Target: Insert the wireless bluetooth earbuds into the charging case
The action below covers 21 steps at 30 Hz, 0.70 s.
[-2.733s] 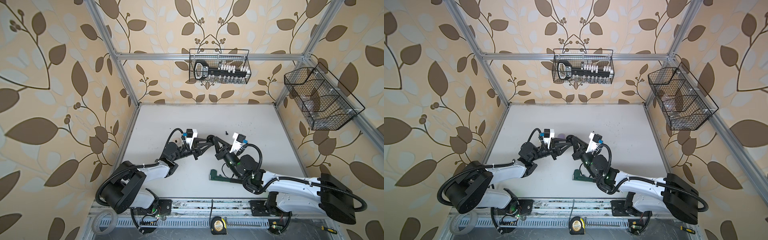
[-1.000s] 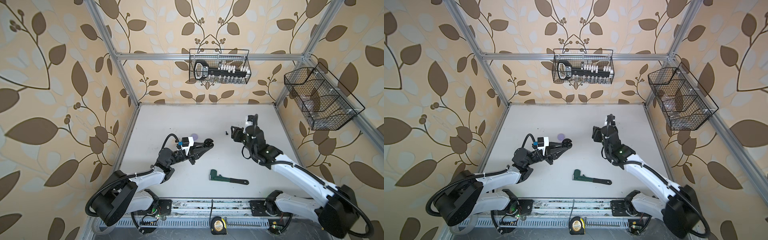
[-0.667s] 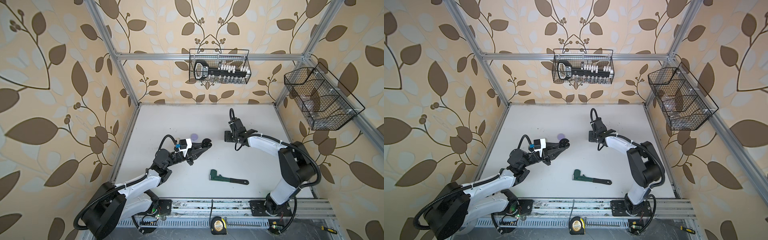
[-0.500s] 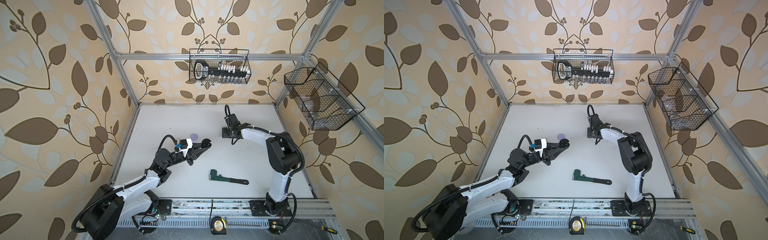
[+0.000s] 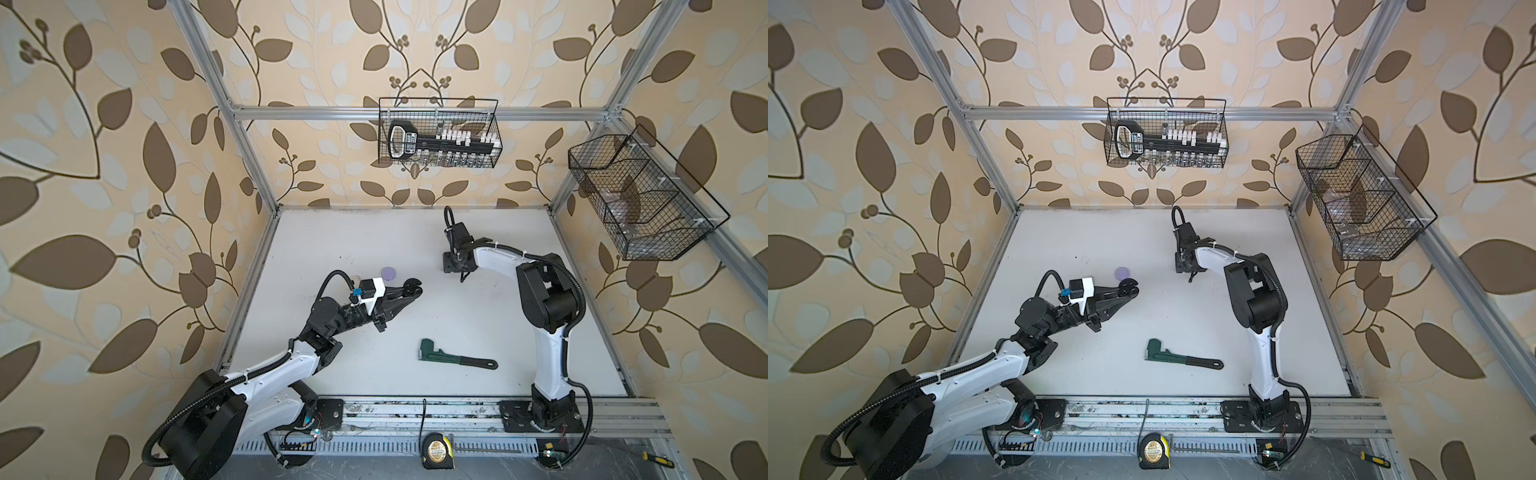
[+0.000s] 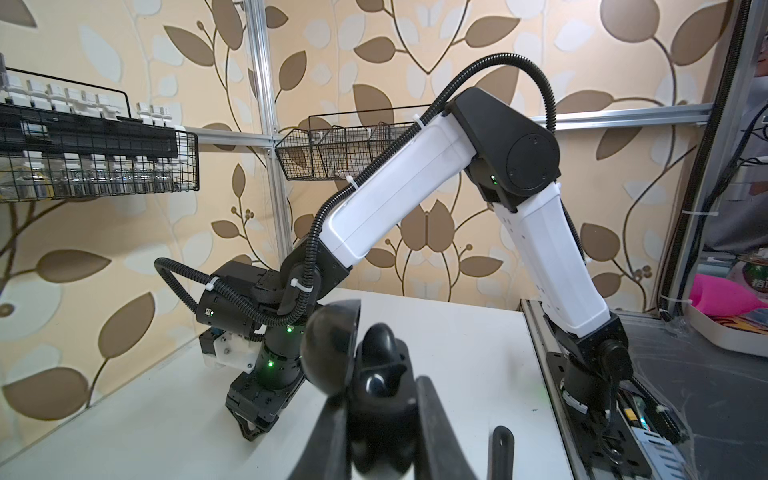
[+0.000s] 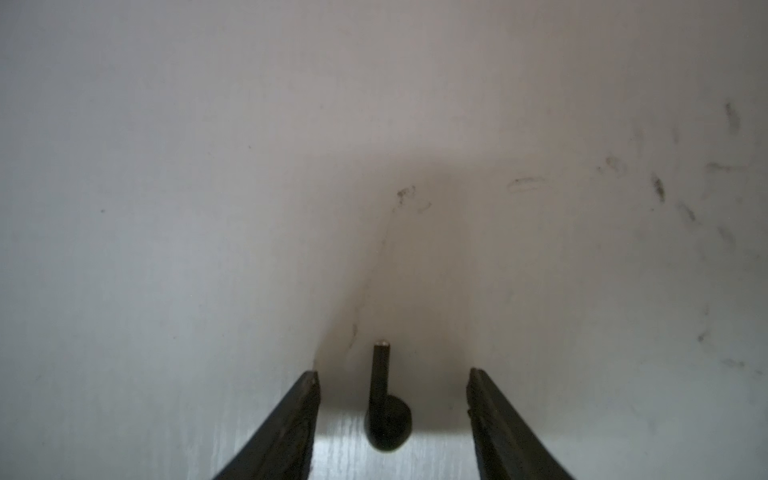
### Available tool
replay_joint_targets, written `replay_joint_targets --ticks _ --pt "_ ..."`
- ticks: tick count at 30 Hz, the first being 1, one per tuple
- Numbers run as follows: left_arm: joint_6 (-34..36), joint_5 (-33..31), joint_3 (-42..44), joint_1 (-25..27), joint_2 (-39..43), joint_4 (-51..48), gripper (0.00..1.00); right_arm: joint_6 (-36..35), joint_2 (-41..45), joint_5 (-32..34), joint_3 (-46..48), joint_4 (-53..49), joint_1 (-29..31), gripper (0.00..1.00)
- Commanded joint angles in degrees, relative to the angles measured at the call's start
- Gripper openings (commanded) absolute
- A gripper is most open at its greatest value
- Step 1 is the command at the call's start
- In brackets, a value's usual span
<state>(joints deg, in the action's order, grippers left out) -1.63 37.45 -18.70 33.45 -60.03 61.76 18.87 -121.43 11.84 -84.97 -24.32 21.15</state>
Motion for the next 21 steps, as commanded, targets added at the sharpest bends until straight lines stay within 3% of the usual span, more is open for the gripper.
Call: replay_joint_targets --ticks 1,15,21 --pt "-0.2 1.2 -0.5 0.4 0.1 3.6 0.0 -1.3 -3.1 -1.4 -1.7 -3.1 -0.1 0.55" --pt "-0.2 0.9 -0.6 0.4 -0.6 4.0 0.0 -1.1 1.5 -2.9 5.3 -0.5 2.4 0.22" --pt "-0.1 1.0 -0.7 0.4 -0.5 3.8 0.0 -0.9 4.8 -2.6 10.3 1.0 4.2 0.14"
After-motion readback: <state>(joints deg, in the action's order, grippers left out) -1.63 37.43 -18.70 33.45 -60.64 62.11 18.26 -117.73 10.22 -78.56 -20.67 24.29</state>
